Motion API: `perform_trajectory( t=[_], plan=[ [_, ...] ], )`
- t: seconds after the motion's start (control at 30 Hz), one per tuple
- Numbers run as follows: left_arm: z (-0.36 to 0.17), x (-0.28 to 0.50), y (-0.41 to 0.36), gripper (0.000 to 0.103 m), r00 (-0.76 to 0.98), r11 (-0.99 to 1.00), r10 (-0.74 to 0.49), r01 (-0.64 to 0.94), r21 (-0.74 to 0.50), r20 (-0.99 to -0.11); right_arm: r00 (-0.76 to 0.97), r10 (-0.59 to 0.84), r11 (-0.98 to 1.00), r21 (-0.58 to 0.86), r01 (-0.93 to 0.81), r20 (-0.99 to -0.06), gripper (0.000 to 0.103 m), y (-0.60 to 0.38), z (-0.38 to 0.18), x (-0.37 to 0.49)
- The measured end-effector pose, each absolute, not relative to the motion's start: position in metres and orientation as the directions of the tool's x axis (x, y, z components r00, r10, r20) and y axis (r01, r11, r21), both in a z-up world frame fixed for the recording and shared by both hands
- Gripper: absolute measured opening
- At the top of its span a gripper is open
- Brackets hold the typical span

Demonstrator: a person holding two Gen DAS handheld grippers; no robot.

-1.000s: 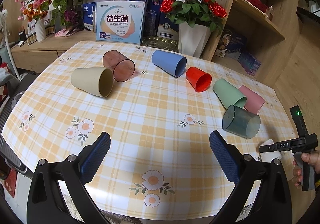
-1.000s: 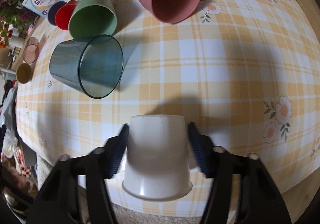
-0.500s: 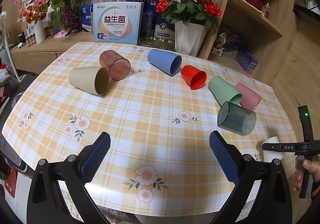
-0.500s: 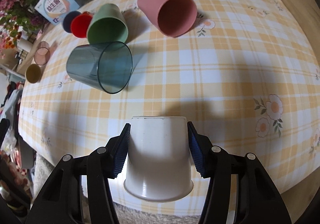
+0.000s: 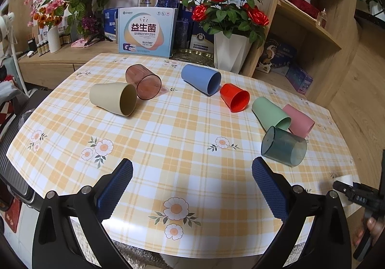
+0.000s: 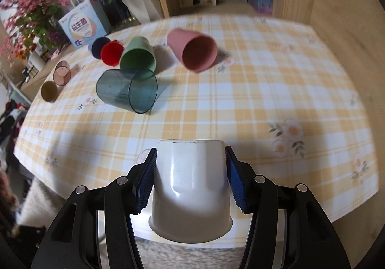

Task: Flip cup upside down
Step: 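Carry the white cup rim-down and lower it onto the table with the right gripper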

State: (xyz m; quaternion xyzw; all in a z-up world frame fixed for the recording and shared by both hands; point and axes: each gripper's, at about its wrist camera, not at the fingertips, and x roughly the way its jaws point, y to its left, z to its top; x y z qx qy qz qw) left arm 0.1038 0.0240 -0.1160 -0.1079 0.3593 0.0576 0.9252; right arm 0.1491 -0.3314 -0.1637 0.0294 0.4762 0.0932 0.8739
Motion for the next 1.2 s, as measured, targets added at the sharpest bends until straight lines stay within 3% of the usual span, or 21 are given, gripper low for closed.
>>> perform_trajectory(
  t=[0.8, 1.2],
  plan=[
    [-0.128, 0.111, 0.026, 0.097, 0.707, 0.968, 0.035, -0.201, -0.152, -0.706, 0.557, 0.159, 0.987, 0.133, -0.088, -0.815, 0.053, -0.336, -0.186, 0.213],
    [-0.129, 0.111, 0.028, 0.097, 0.7, 0.962, 0.018, -0.206, -0.177, -0.714, 0.202, 0.206, 0.978, 0.206, -0.022, -0.957, 0.056, -0.339, -0.211, 0.261]
  ],
)
